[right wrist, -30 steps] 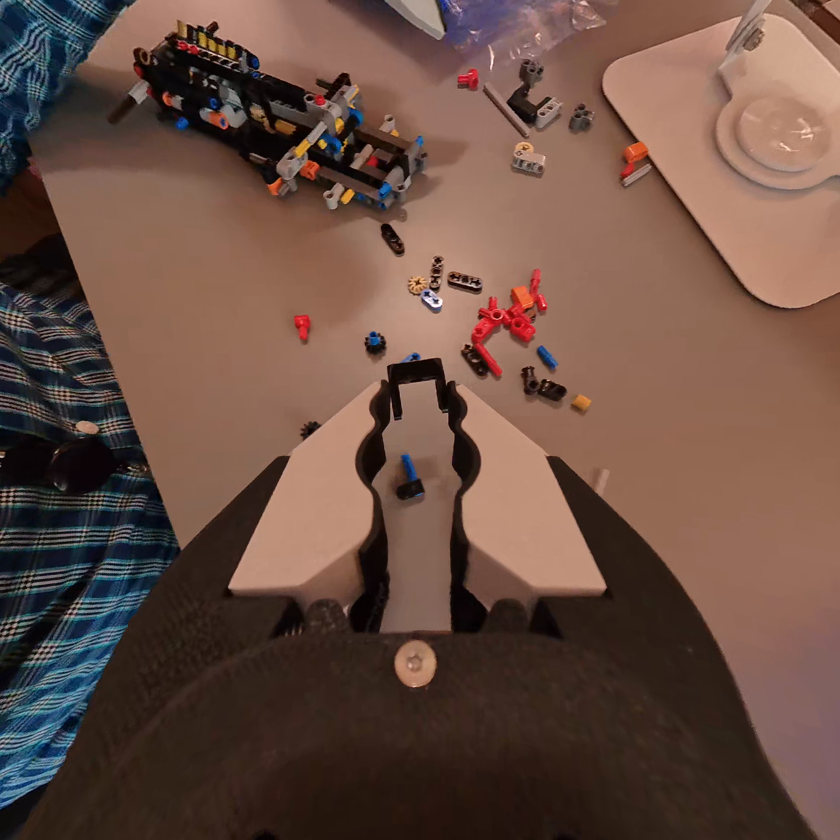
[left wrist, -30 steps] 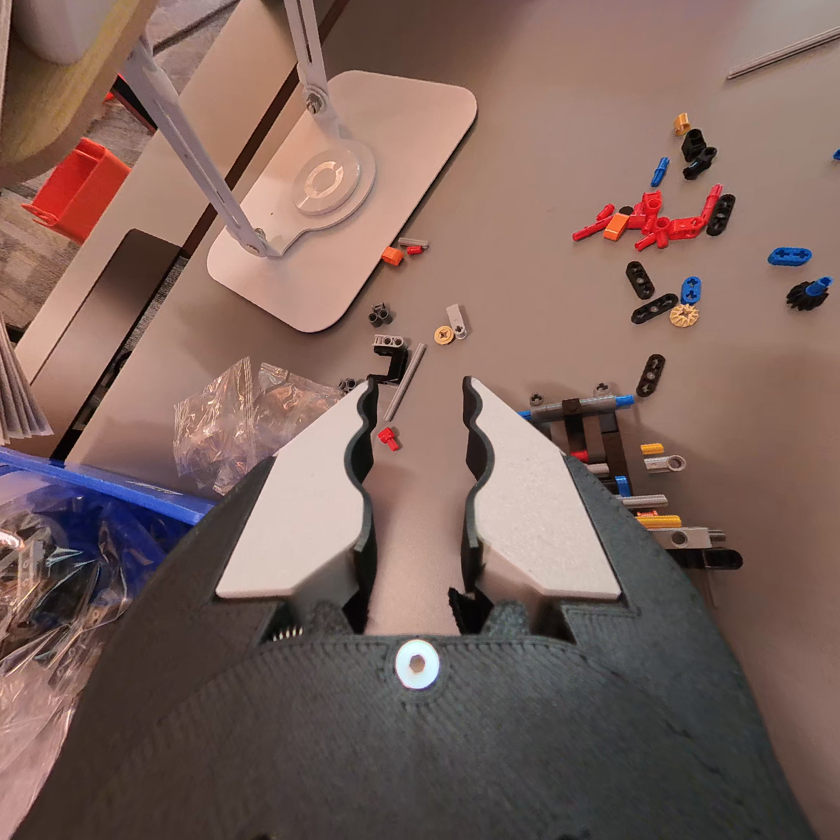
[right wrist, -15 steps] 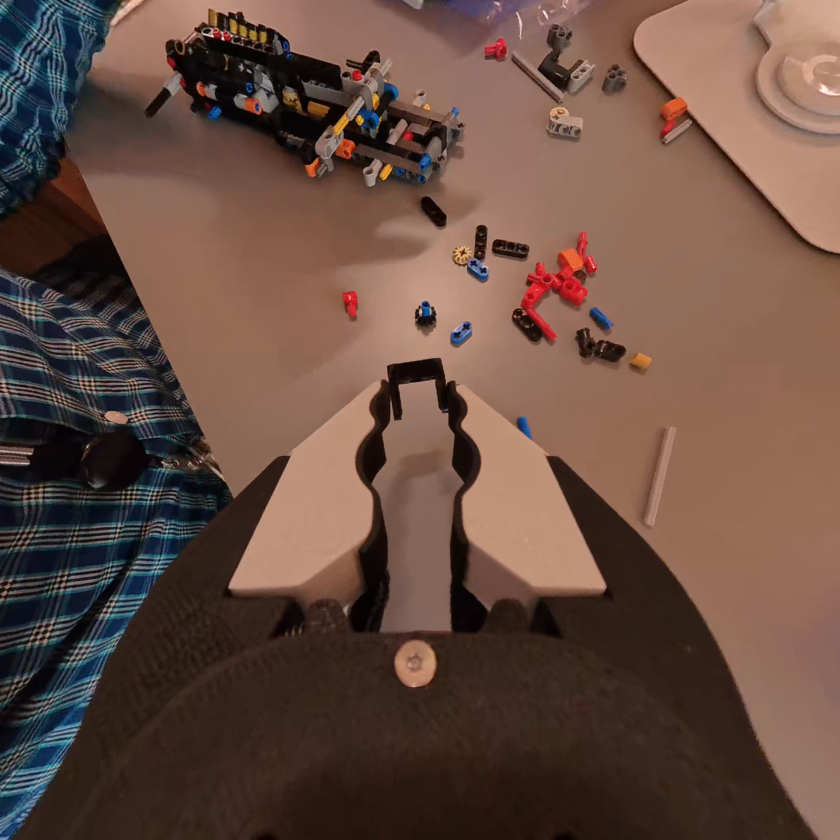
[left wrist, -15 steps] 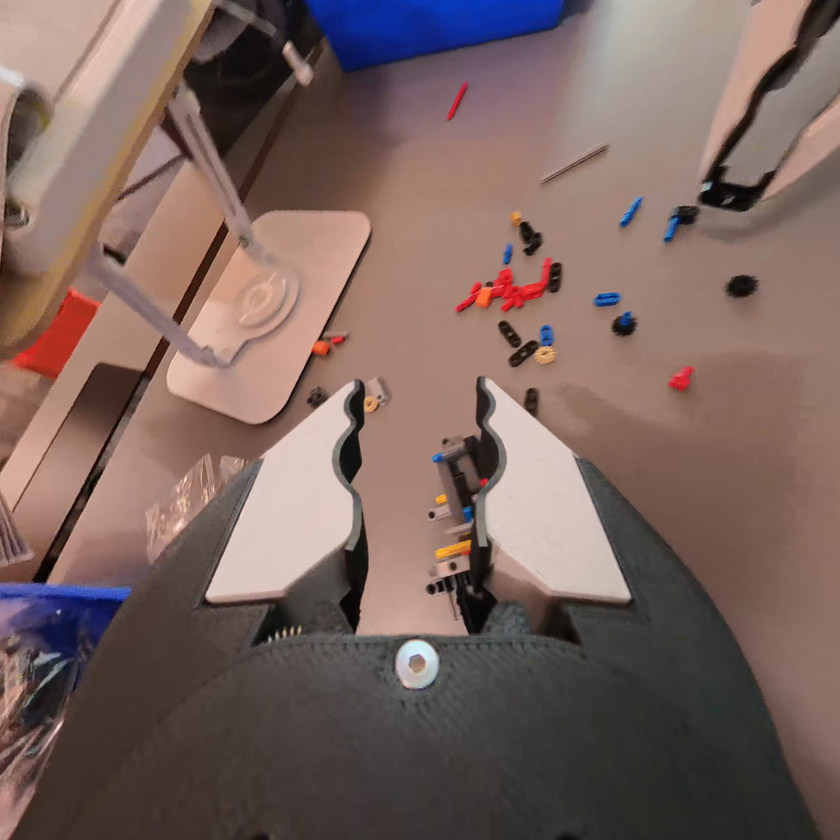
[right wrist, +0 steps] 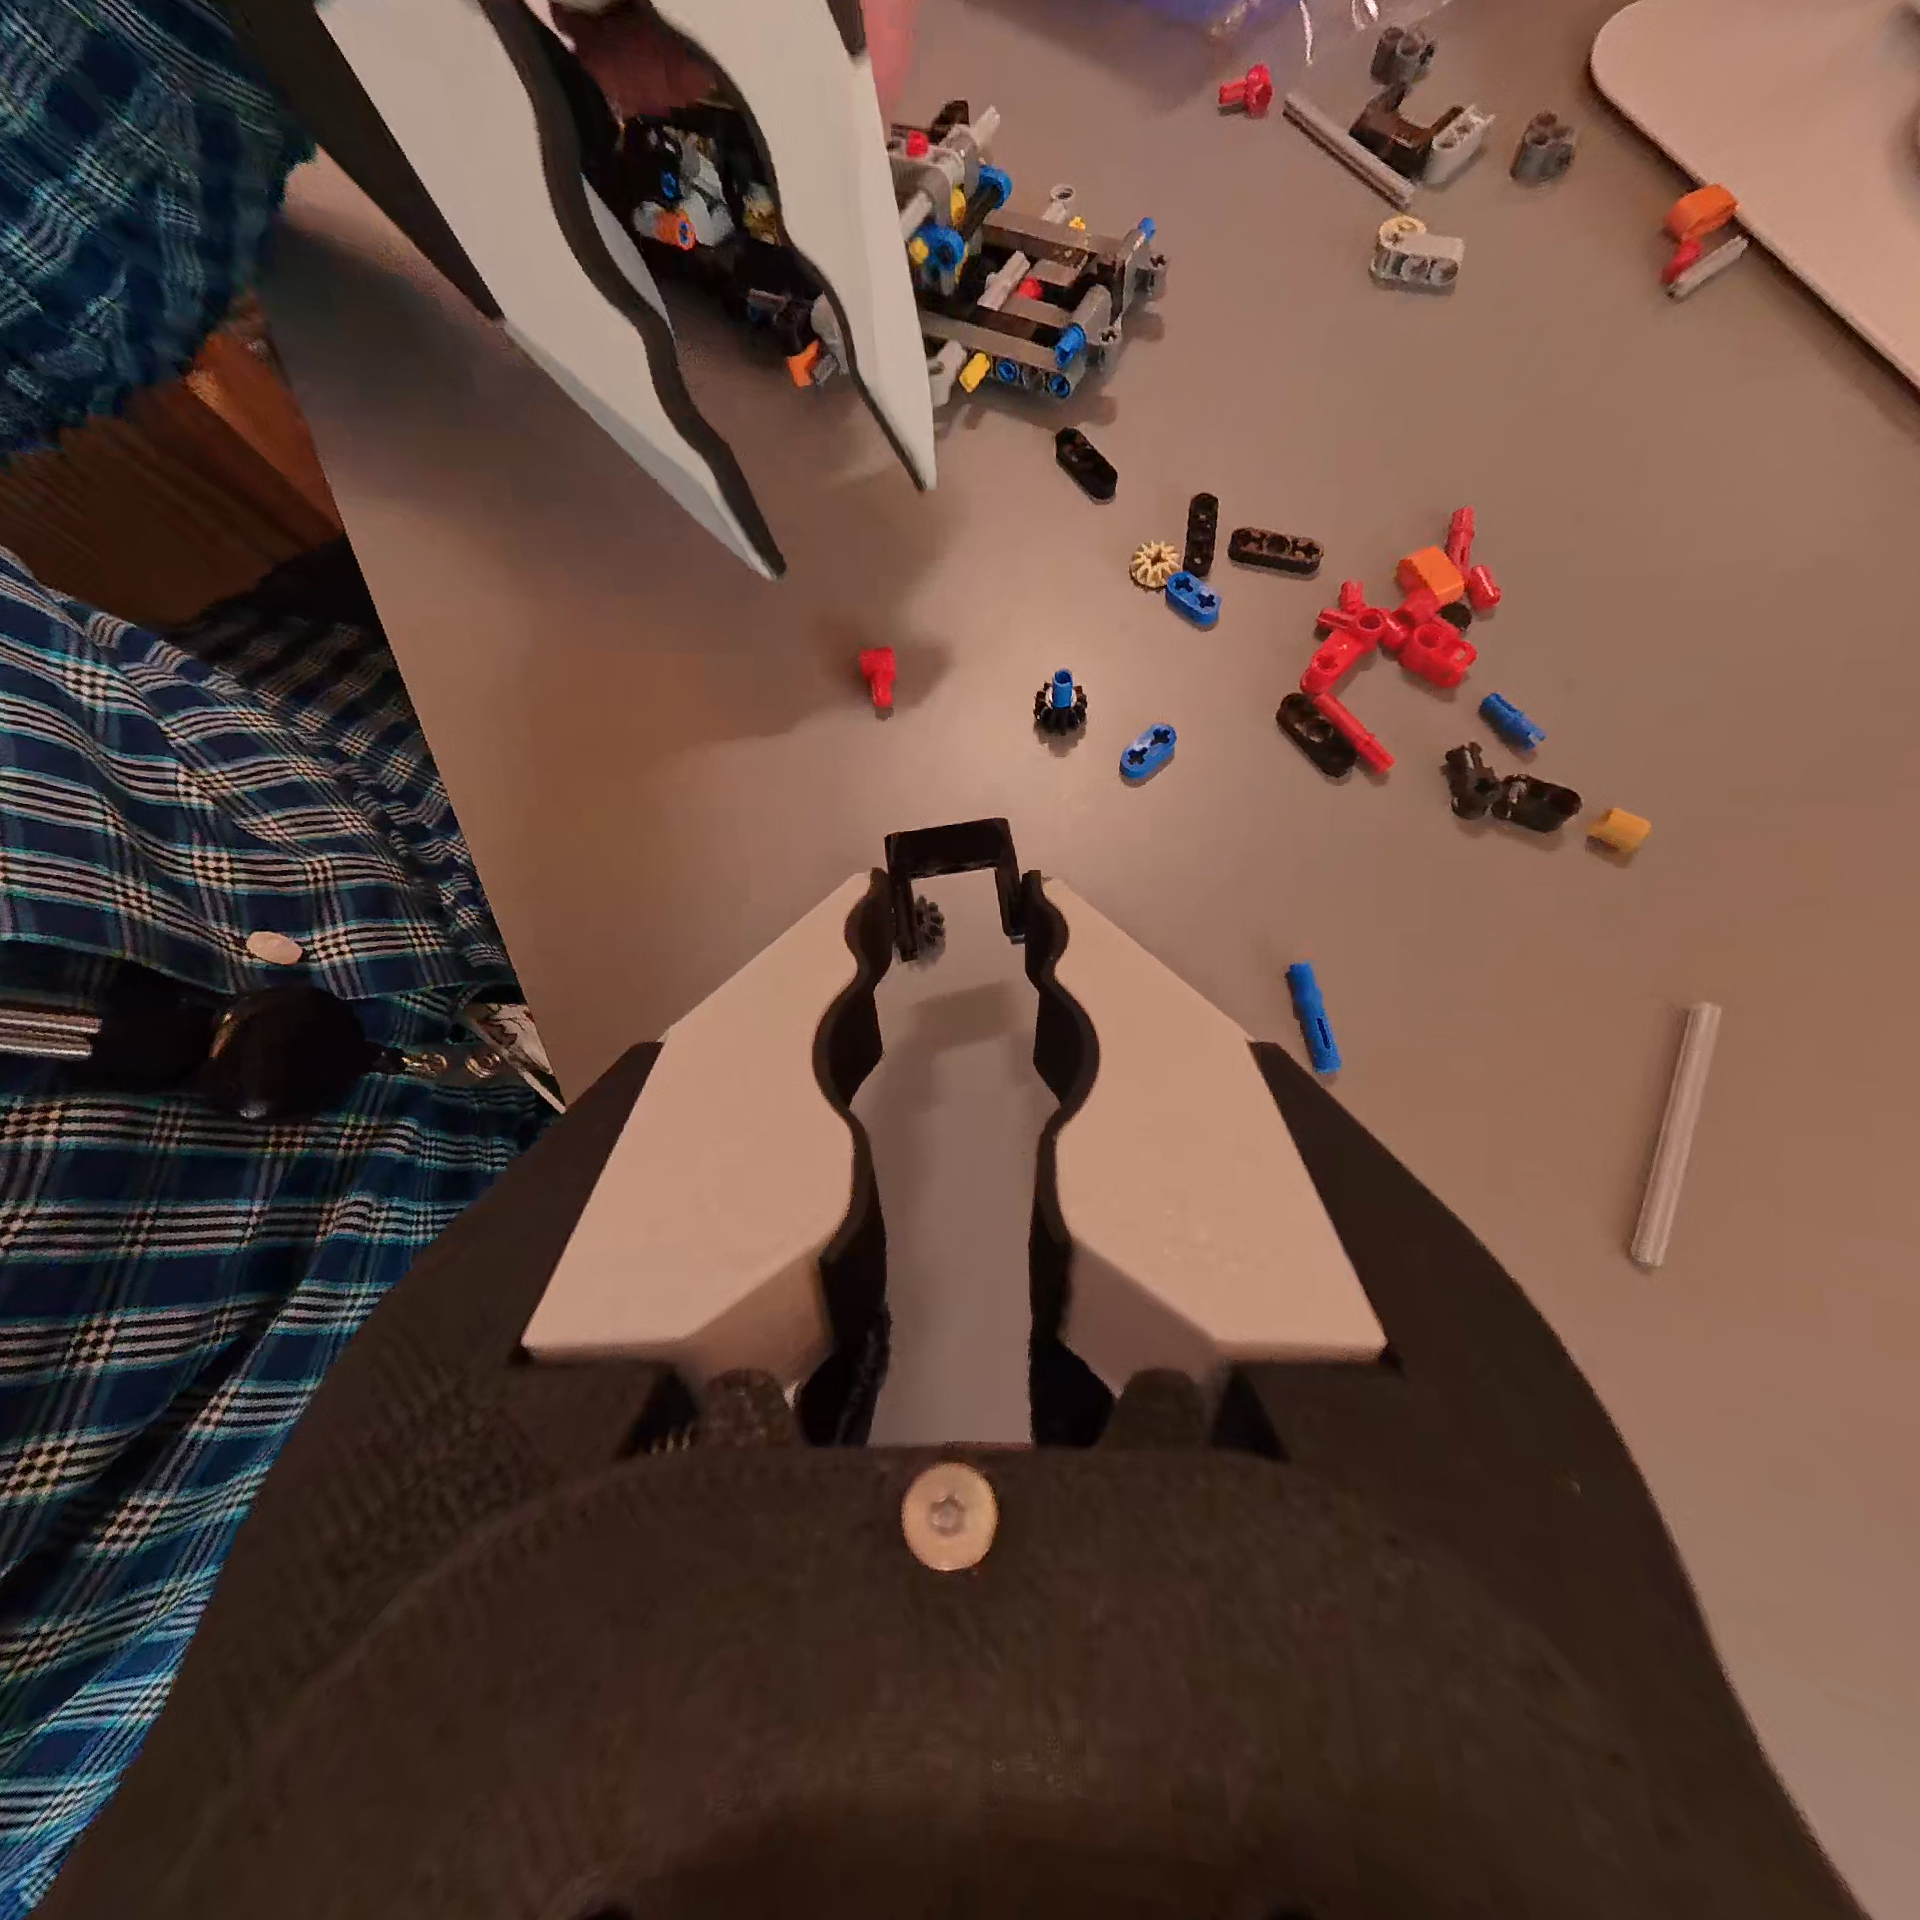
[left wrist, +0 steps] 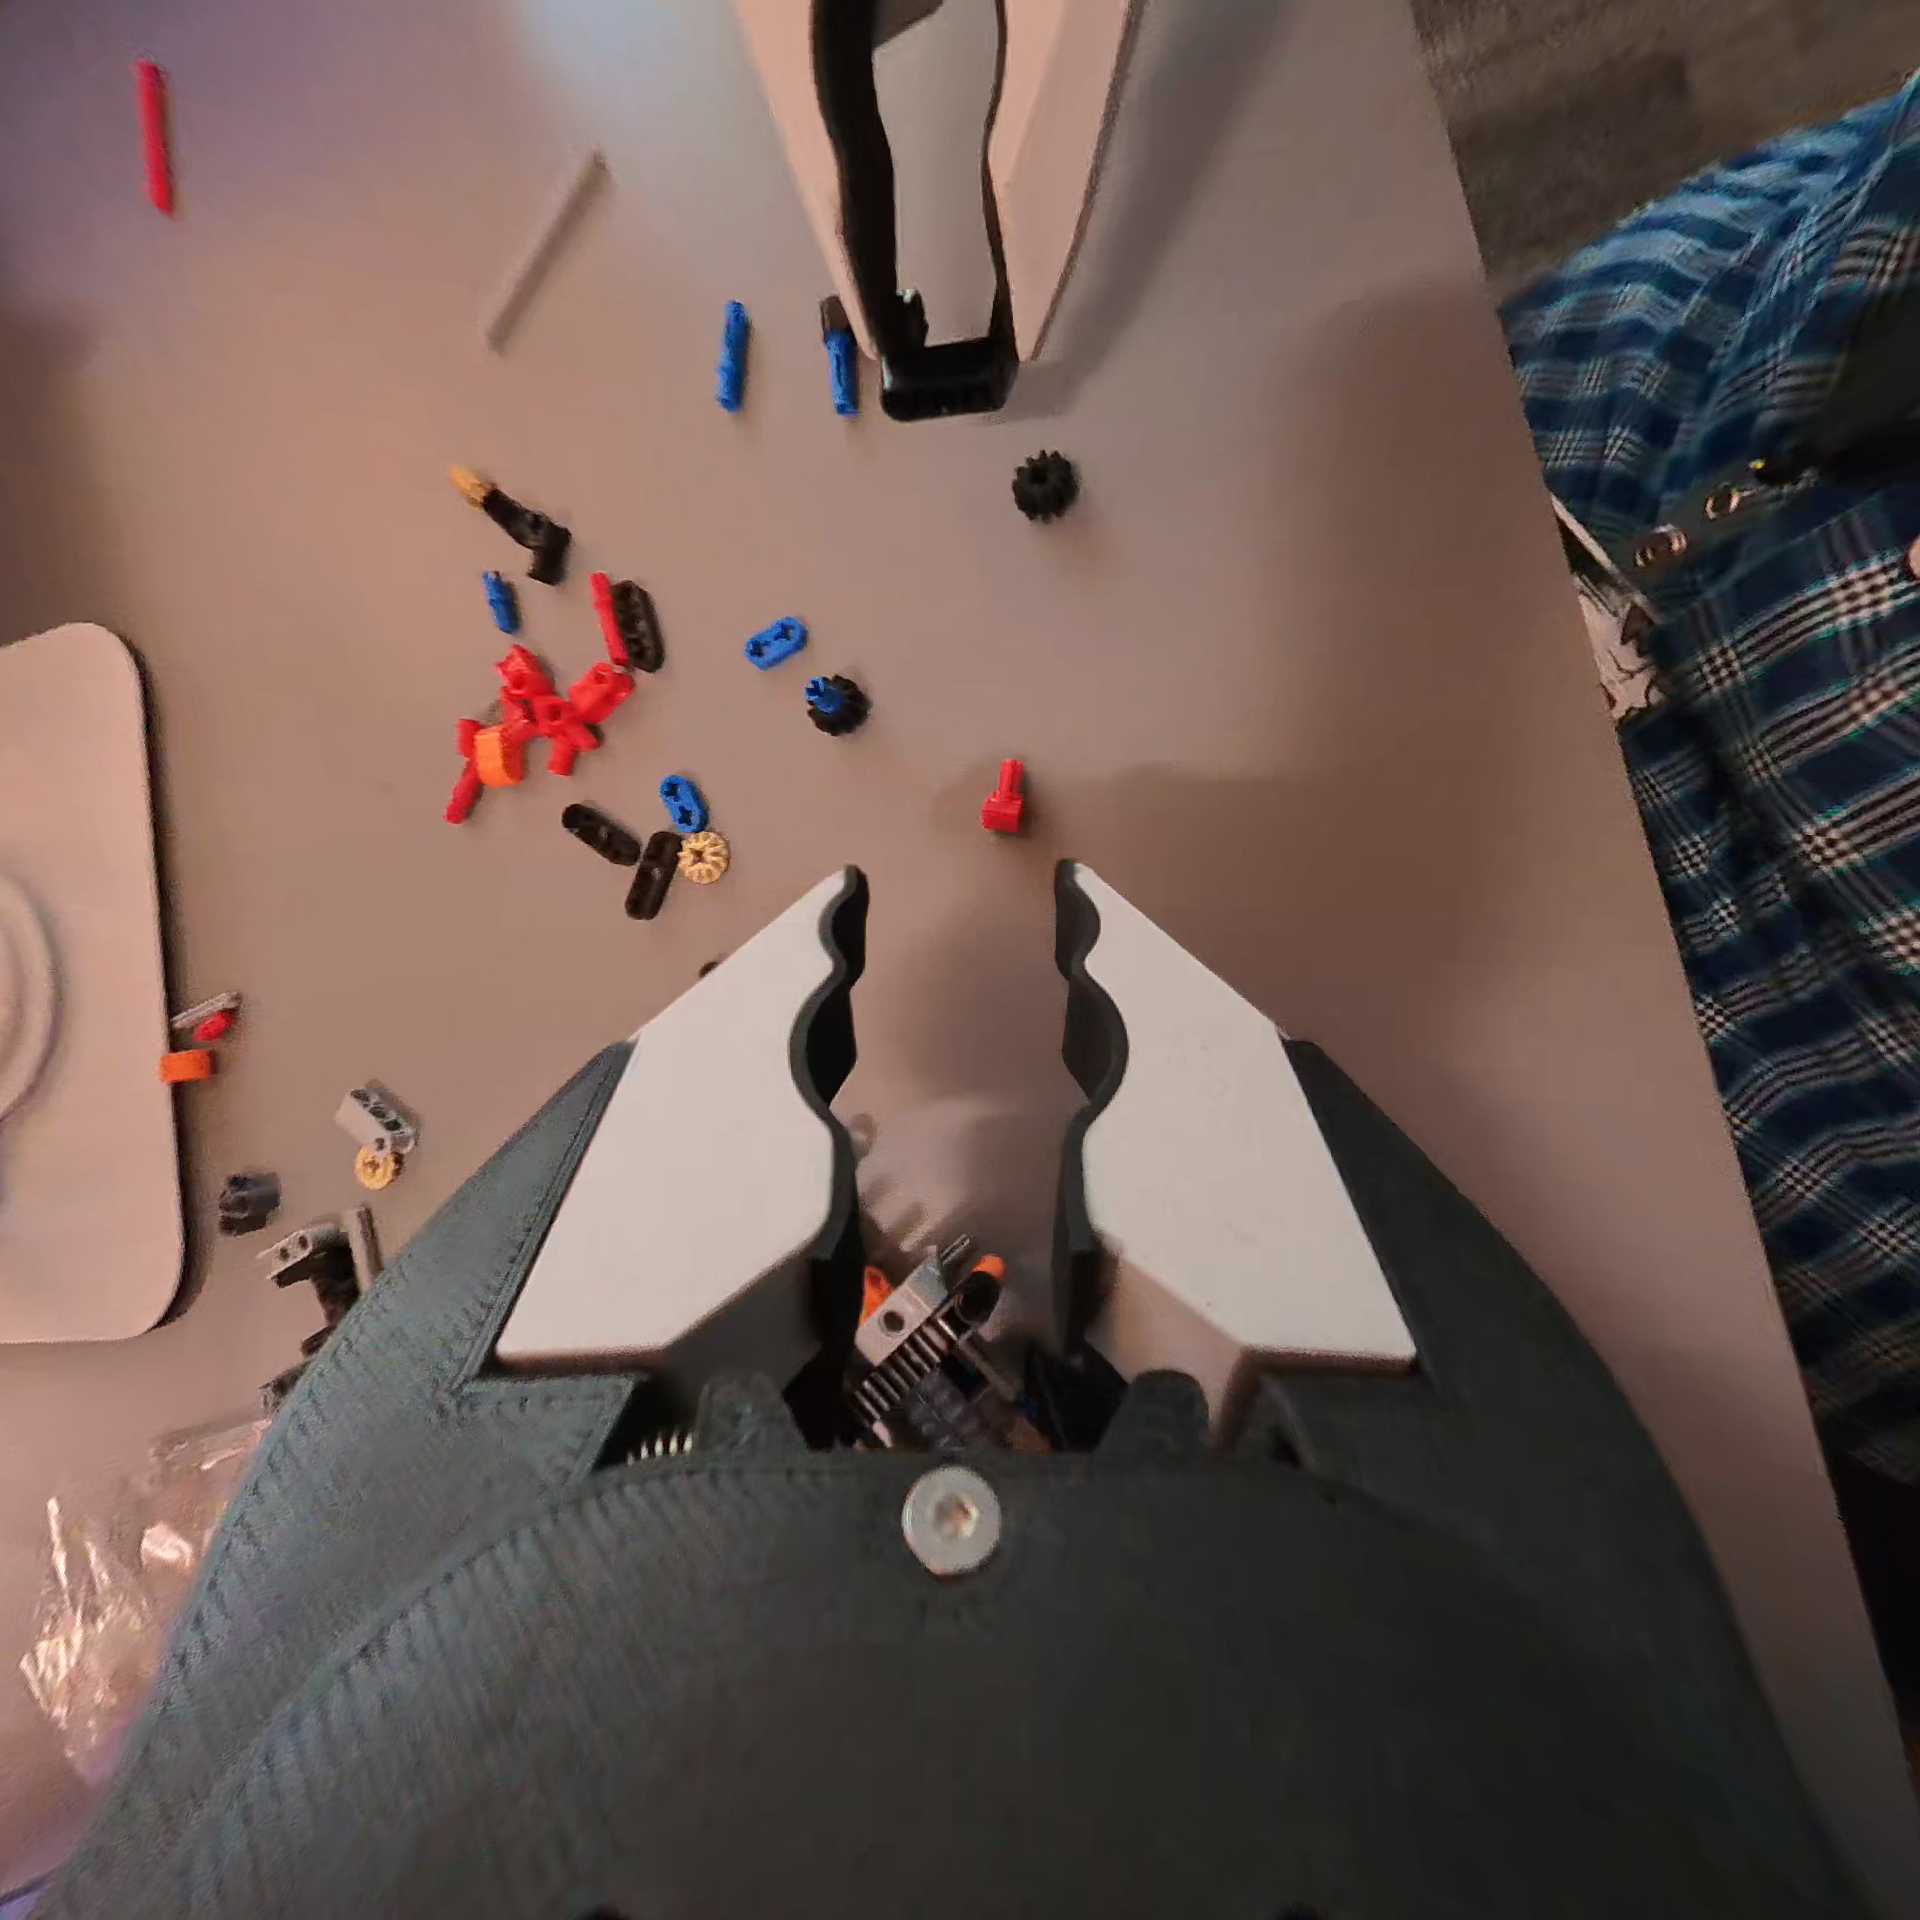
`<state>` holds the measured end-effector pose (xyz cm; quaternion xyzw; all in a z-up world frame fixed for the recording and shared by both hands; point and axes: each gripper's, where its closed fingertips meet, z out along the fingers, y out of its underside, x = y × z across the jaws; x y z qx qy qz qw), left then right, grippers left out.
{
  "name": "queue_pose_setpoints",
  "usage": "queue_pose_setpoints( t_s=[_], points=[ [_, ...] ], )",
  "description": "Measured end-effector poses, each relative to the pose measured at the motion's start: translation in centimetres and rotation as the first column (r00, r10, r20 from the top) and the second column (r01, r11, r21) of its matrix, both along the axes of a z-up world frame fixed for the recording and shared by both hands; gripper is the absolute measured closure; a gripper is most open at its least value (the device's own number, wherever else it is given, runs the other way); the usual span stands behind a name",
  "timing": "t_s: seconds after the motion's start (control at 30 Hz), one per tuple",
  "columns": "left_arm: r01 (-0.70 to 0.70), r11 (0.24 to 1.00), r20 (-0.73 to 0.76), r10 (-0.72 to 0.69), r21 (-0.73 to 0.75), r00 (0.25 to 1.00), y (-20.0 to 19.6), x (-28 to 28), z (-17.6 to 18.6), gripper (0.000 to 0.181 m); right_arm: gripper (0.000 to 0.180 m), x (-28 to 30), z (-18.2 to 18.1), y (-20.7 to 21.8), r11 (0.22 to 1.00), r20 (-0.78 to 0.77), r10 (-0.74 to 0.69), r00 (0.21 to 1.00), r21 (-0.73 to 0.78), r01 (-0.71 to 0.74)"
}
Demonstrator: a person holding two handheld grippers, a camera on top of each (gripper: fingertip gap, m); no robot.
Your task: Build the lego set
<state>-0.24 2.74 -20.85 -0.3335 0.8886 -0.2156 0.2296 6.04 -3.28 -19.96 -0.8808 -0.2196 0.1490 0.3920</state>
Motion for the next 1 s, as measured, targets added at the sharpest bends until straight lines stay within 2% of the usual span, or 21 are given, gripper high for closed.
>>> queue_pose_setpoints(
  t_s=[0.27,0.5,0.7,0.9,1.0],
  points=[
    [0.037,0.999,-0.074,-0.036,0.013,0.997,-1.1,0.5,-2.5,0.155,0.157,-0.4,-0.3,0.2,1.0,-0.018,0.027,0.999,0.006,-0.027],
    [0.044,0.999,-0.078,-0.045,-0.019,0.996,-1.5,0.9,-2.8,0.174,0.157,-0.6,-0.6,0.2,0.999,-0.027,0.036,0.999,0.005,-0.036],
    [0.035,0.999,-0.056,-0.036,-0.015,0.998,-1.4,1.3,-2.7,0.175,0.157,-0.5,-0.5,0.2,0.999,-0.042,0.049,0.998,0.022,-0.048],
    [-0.002,0.993,0.052,0.009,-0.122,0.999,-2.2,2.4,1.2,0.175,0.157,-0.8,1.9,0.4,0.988,-0.222,0.109,0.969,0.134,-0.08],
    [0.002,0.982,0.102,0.017,-0.188,0.995,-3.0,2.7,3.3,0.175,0.157,-0.6,2.9,0.5,0.979,-0.237,0.132,0.963,0.181,-0.09]
  ],
)
